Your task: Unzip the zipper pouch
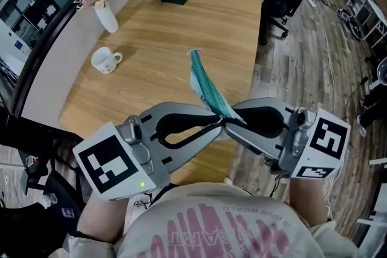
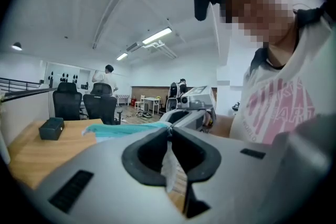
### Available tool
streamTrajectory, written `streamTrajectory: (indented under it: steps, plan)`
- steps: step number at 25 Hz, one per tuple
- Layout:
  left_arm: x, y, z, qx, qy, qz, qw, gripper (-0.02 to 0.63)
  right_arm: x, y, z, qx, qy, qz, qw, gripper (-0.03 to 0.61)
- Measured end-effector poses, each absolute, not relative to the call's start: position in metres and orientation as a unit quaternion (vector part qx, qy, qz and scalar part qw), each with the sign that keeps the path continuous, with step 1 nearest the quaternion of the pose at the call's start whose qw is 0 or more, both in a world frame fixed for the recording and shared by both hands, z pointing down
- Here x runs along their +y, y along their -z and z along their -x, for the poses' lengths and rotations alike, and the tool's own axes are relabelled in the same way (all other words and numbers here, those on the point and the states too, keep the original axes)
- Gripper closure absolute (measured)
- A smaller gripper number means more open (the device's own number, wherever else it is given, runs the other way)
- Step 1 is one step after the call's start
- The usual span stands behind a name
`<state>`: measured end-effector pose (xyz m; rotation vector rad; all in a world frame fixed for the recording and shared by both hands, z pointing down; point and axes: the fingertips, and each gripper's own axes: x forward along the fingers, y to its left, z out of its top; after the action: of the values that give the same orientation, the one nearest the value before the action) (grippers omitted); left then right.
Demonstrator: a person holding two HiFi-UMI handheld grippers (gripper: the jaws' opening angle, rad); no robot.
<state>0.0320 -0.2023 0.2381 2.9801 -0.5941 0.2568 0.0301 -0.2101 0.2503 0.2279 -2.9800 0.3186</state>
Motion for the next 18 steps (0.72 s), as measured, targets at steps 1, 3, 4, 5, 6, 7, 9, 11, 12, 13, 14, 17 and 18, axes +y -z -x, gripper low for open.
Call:
streamTrajectory:
  steps: [1,3,4,5,6,7,9,11,12,13,14,17,18]
  plan:
    - [-0.203,-0.239,-0.032,-0.197,-0.083,-0.976,0.050,0.584,-0.210,-0.251,-0.030,-0.989,-0.107,-0.075,0.068,0.529]
    - [-0.206,-0.239,-0.029,-0.205,-0.069,-0.974,0.073,0.605,-0.209,-0.251,-0.030,-0.989,-0.111,-0.071,0.062,0.528]
    - [-0.207,-0.238,-0.027,-0.205,-0.059,-0.973,0.086,0.606,-0.208,-0.250,-0.030,-0.990,-0.114,-0.068,0.057,0.528]
    - [-0.208,-0.238,-0.025,-0.204,-0.050,-0.973,0.096,0.606,-0.207,-0.249,-0.030,-0.990,-0.117,-0.065,0.052,0.528]
    - [-0.209,-0.237,-0.023,-0.204,-0.045,-0.973,0.101,0.606,-0.208,-0.248,-0.030,-0.990,-0.119,-0.063,0.048,0.527]
    - [-0.210,-0.236,-0.022,-0.207,-0.042,-0.972,0.103,0.607,-0.209,-0.247,-0.030,-0.990,-0.121,-0.062,0.047,0.526]
    - [-0.212,-0.234,-0.020,-0.213,-0.039,-0.971,0.106,0.607,-0.210,-0.246,-0.030,-0.989,-0.126,-0.062,0.042,0.525]
    - [-0.212,-0.231,-0.019,-0.211,-0.026,-0.970,0.116,0.607,-0.211,-0.244,-0.030,-0.989,-0.133,-0.057,0.032,0.523]
    - [-0.212,-0.230,-0.018,-0.208,-0.018,-0.970,0.124,0.607,-0.210,-0.242,-0.030,-0.989,-0.137,-0.054,0.026,0.523]
    - [-0.212,-0.229,-0.017,-0.205,-0.011,-0.970,0.130,0.607,-0.210,-0.241,-0.030,-0.989,-0.140,-0.050,0.022,0.525]
    - [-0.211,-0.228,-0.016,-0.204,-0.006,-0.970,0.133,0.607,-0.209,-0.240,-0.030,-0.988,-0.142,-0.048,0.020,0.526]
    - [-0.211,-0.228,-0.015,-0.209,-0.004,-0.969,0.131,0.607,-0.208,-0.240,-0.030,-0.988,-0.144,-0.044,0.019,0.529]
    - [-0.211,-0.228,-0.015,-0.211,-0.007,-0.969,0.129,0.607,-0.208,-0.240,-0.030,-0.988,-0.145,-0.043,0.018,0.531]
